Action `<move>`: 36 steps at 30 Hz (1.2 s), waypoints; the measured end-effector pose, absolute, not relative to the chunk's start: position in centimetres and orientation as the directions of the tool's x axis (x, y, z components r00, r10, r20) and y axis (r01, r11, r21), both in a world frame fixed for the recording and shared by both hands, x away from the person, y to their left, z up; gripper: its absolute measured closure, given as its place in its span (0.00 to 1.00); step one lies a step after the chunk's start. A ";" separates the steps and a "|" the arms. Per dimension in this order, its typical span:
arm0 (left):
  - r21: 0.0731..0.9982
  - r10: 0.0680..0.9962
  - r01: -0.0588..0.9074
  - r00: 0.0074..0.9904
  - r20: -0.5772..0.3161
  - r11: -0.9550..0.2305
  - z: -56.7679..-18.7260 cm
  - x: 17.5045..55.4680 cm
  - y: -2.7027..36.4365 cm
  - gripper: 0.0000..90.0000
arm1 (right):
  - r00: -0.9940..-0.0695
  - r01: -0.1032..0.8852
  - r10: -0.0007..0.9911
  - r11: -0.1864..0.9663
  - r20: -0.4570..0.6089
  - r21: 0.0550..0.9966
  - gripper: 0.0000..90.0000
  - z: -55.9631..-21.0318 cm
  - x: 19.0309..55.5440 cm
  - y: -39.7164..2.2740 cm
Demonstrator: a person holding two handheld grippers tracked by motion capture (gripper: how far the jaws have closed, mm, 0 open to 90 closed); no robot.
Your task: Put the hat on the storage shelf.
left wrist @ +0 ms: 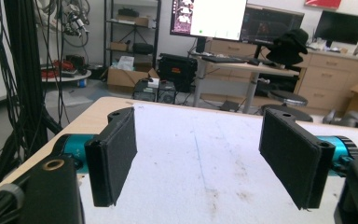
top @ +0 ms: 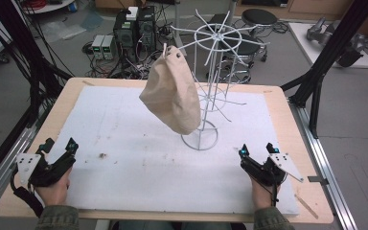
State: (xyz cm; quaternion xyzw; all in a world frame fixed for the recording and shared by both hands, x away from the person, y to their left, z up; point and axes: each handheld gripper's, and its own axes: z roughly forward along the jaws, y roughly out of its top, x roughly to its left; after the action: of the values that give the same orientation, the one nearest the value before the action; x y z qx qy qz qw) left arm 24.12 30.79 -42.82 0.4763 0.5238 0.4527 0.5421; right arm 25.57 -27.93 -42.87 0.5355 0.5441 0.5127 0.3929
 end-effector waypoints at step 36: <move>0.988 0.986 0.033 0.065 -0.153 0.151 -43.3 24.9 30.9 0.32 | -0.152 0.221 0.976 -0.120 0.156 0.968 0.12 -43.4 25.8 -28.4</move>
State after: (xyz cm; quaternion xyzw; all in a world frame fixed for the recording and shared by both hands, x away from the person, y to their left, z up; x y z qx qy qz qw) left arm 24.87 30.95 -43.28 0.4840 0.5265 0.4360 0.5462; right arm 25.83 -28.40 -43.37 0.5396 0.5545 0.5183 0.3641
